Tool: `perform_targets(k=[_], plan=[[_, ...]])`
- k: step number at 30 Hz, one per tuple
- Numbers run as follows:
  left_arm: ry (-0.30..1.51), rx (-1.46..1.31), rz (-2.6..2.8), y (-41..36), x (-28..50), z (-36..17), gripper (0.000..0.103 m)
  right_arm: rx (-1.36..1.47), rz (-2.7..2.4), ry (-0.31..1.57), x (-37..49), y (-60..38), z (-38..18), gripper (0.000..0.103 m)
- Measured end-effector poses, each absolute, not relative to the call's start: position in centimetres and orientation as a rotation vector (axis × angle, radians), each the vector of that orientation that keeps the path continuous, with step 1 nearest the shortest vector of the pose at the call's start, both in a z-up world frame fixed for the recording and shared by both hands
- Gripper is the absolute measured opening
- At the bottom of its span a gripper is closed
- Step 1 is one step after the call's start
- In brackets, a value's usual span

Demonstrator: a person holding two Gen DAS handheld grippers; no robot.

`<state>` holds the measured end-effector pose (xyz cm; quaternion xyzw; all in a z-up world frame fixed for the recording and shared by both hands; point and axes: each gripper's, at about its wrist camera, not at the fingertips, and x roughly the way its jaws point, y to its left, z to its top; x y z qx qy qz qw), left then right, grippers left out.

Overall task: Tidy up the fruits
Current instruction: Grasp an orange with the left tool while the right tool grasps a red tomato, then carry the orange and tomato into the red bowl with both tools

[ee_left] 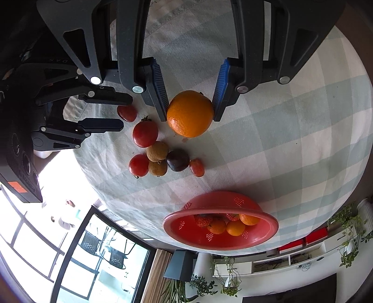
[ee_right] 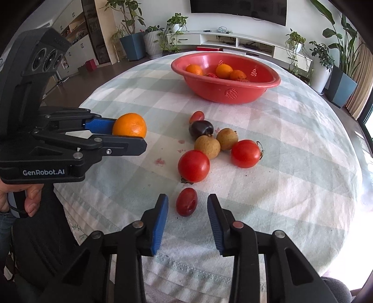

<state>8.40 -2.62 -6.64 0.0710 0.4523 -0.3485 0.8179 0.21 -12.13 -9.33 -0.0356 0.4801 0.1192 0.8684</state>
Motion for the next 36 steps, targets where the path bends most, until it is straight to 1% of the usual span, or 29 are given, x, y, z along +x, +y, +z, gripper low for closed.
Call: perform_targets(k=[1, 8, 13, 21, 28, 36], plan=[[0.964, 0.146, -0.739, -2.5, 8.3, -6.7, 0.036, -0.080, 0.249, 1.011, 0.2, -12.0, -9.5, 0.034], [0.968, 0.122, -0.732, -1.8, 8.0, -7.0, 0.036, -0.121, 0.231, 1.019, 0.6, -11.6, -9.8, 0.029], [0.969, 0.121, -0.730, -1.9, 7.8, -7.1, 0.036, -0.153, 0.231, 1.022, 0.5, -11.1, -9.7, 0.022], [0.961, 0.118, -0.731, -1.9, 7.7, -6.8, 0.036, -0.146, 0.244, 1.014, 0.4, -11.1, -9.2, 0.021], [0.929, 0.118, -0.726, -1.3, 8.6, -4.7, 0.036, -0.052, 0.252, 0.960, 0.6, -13.8, -6.2, 0.021], [0.851, 0.196, -0.713, -3.1, 13.3, 0.1, 0.036, -0.032, 0.230, 0.851, 4.7, -18.0, -0.6, 0.021]])
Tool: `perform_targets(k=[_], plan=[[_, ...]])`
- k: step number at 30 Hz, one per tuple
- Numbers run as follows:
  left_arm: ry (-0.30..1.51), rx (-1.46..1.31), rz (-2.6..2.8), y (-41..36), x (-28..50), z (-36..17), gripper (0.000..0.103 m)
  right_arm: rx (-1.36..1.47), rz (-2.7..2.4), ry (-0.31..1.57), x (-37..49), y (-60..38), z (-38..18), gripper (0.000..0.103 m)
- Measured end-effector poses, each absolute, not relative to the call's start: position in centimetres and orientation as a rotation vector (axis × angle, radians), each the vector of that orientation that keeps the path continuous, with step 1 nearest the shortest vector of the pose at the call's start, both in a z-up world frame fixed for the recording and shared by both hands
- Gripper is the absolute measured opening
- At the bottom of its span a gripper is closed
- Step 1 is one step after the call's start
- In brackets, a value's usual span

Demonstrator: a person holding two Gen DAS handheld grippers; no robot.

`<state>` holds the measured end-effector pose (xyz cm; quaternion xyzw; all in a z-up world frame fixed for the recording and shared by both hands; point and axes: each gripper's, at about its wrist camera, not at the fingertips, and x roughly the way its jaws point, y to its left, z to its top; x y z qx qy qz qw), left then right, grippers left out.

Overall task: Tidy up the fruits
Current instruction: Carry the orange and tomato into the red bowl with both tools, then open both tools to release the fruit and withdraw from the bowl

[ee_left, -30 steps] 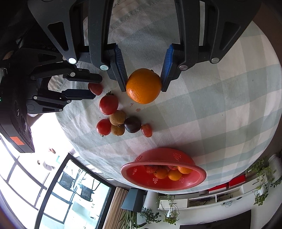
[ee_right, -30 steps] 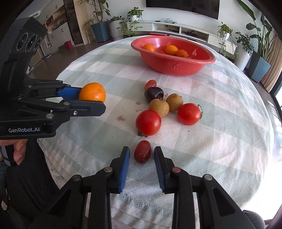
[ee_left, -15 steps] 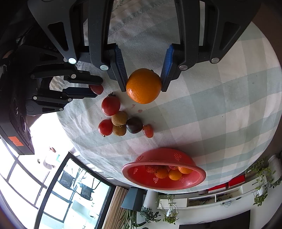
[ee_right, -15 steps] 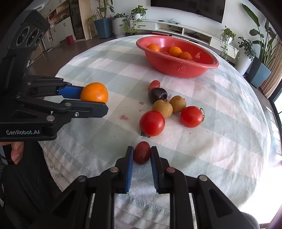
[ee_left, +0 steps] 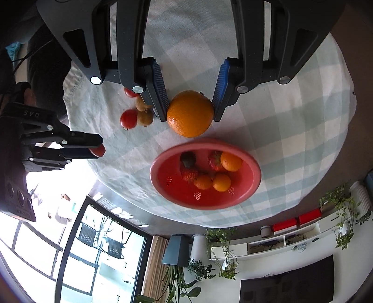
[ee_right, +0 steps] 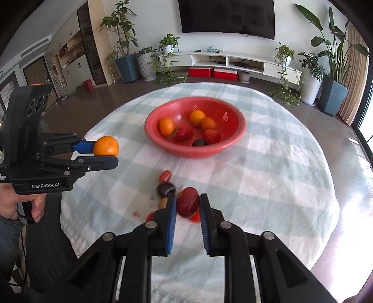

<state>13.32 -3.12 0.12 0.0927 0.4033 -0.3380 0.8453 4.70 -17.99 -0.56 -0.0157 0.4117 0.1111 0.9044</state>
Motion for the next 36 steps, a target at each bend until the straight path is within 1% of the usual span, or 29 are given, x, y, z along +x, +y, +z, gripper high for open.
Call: perform_targets(k=[4, 7, 16, 27, 32, 36], plan=[[0.848, 0.227, -0.715, -5.4, 17.2, 1.6, 0.036, -0.031, 0.235, 0.828, 8.6, -19.0, 1.1, 0.021], [0.872, 0.274, -0.708, -7.7, 19.9, 1.4, 0.036, -0.019, 0.234, 0.842, 11.9, -19.5, 1.1, 0.021], [0.958, 0.385, -0.689, -11.9, 24.1, -3.0, 0.036, -0.065, 0.254, 0.910, 19.2, -18.8, -1.7, 0.021], [0.973, 0.420, -0.675, -13.1, 25.4, -5.5, 0.036, -0.183, 0.224, 0.950, 21.9, -18.0, -4.3, 0.021], [0.971, 0.416, -0.678, -13.1, 25.5, -5.4, 0.038, -0.200, 0.221, 0.957, 22.0, -17.8, -4.6, 0.022], [0.956, 0.417, -0.672, -12.9, 25.3, -5.1, 0.042, -0.196, 0.211, 0.960, 22.0, -18.0, -4.7, 0.022]])
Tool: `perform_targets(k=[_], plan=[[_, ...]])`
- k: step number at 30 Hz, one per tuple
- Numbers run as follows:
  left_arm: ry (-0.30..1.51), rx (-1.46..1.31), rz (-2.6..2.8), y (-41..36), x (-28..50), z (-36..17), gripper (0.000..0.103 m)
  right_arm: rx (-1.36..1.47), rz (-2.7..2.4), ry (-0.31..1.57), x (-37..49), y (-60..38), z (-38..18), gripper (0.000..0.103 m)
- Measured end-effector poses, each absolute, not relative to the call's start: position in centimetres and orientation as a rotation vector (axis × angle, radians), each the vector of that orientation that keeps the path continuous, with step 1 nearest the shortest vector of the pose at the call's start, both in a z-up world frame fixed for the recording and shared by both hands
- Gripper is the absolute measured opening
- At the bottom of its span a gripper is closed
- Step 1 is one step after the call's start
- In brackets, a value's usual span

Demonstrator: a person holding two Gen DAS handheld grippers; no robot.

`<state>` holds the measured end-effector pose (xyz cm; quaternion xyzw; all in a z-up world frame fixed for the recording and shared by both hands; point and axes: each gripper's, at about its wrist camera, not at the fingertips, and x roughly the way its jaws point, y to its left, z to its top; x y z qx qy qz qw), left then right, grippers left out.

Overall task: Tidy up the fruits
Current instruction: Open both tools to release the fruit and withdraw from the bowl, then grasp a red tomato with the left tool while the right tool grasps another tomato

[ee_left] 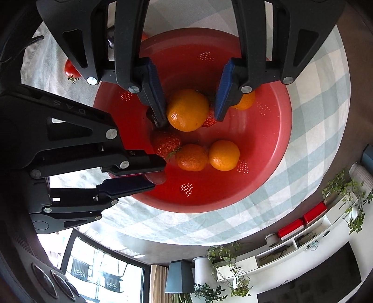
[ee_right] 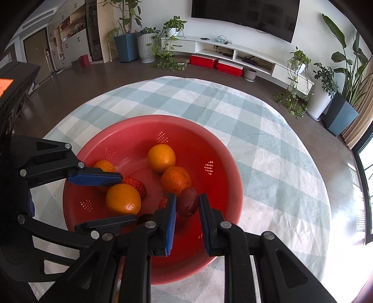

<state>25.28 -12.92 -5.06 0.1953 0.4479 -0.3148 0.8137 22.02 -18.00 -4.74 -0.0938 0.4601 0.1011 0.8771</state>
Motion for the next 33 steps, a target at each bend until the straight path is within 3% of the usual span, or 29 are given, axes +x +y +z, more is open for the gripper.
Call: perform_targets(k=[3, 12, 14, 16, 19, 26, 33], plan=[[0.944, 0.402, -0.669, -12.6, 25.1, -4.6, 0.049, -0.200, 0.207, 0.965, 22.0, -18.0, -4.9, 0.022], [0.876, 0.374, -0.662, -11.3, 23.6, -2.3, 0.049, -0.182, 0.189, 0.944, 20.7, -18.7, -3.9, 0.022], [0.852, 0.361, -0.664, -10.5, 22.5, -1.5, 0.054, -0.161, 0.182, 0.927, 19.8, -19.2, -3.2, 0.029], [0.824, 0.352, -0.668, -9.7, 21.1, -1.0, 0.065, -0.129, 0.180, 0.895, 18.3, -19.8, -2.4, 0.046], [0.824, 0.333, -0.664, -8.2, 19.0, -1.2, 0.067, -0.058, 0.182, 0.852, 15.4, -20.8, -1.4, 0.052], [0.891, 0.260, -0.681, -5.7, 13.3, -3.9, 0.069, 0.033, 0.177, 0.786, 7.3, -21.6, -2.3, 0.056], [0.940, 0.281, -0.732, -9.1, 7.4, -7.0, 0.069, 0.127, 0.163, 0.834, 4.4, -21.9, -4.9, 0.056]])
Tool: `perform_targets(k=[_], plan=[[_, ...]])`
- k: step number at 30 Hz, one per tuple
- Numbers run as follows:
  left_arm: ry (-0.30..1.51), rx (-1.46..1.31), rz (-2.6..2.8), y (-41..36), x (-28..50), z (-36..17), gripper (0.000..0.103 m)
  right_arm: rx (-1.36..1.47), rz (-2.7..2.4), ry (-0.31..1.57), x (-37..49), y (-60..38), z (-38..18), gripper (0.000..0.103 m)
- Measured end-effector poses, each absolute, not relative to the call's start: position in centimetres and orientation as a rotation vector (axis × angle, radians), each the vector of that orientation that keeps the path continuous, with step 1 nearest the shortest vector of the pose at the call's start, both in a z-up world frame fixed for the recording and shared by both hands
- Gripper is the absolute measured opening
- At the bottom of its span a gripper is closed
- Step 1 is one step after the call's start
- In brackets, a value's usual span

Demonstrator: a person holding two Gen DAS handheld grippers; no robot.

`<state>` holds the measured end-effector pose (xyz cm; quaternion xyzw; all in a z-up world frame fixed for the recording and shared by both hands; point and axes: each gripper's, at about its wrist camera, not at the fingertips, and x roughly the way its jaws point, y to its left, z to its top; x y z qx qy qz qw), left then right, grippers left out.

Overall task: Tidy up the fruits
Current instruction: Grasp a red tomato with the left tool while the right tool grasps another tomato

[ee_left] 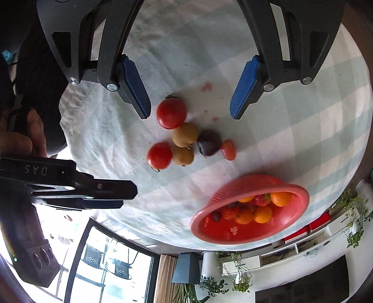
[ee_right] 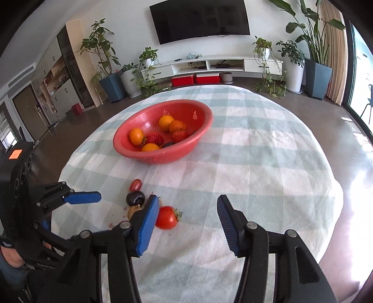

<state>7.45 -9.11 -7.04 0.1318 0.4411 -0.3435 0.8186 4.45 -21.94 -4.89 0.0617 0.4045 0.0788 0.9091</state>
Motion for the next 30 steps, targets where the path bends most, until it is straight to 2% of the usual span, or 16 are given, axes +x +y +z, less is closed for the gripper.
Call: perform_targets(k=[5, 7, 9, 10, 14, 16, 30], plan=[[0.962, 0.276, -0.697, -10.9, 7.3, -8.2, 0.065, 0.102, 0.173, 0.833, 3.9, -21.2, -5.2, 0.055], [0.965, 0.264, -0.693, -11.1, 7.4, -8.4, 0.052, 0.112, 0.175, 0.828, 3.7, -21.4, -5.2, 0.054], [0.970, 0.260, -0.684, -11.1, 7.6, -8.6, 0.047, 0.109, 0.172, 0.829, 3.5, -21.5, -5.2, 0.054], [0.977, 0.259, -0.687, -11.1, 7.6, -8.7, 0.040, 0.105, 0.169, 0.829, 3.4, -21.7, -5.2, 0.054], [0.986, 0.272, -0.682, -11.4, 7.8, -9.2, 0.036, 0.109, 0.163, 0.842, 3.4, -22.1, -5.4, 0.054], [0.982, 0.274, -0.685, -11.6, 7.8, -9.2, 0.031, 0.109, 0.162, 0.851, 3.5, -22.1, -5.7, 0.054], [0.950, 0.186, -0.678, -8.2, 7.8, -7.2, 0.030, -0.013, 0.237, 0.932, 4.5, -19.3, -7.5, 0.054]])
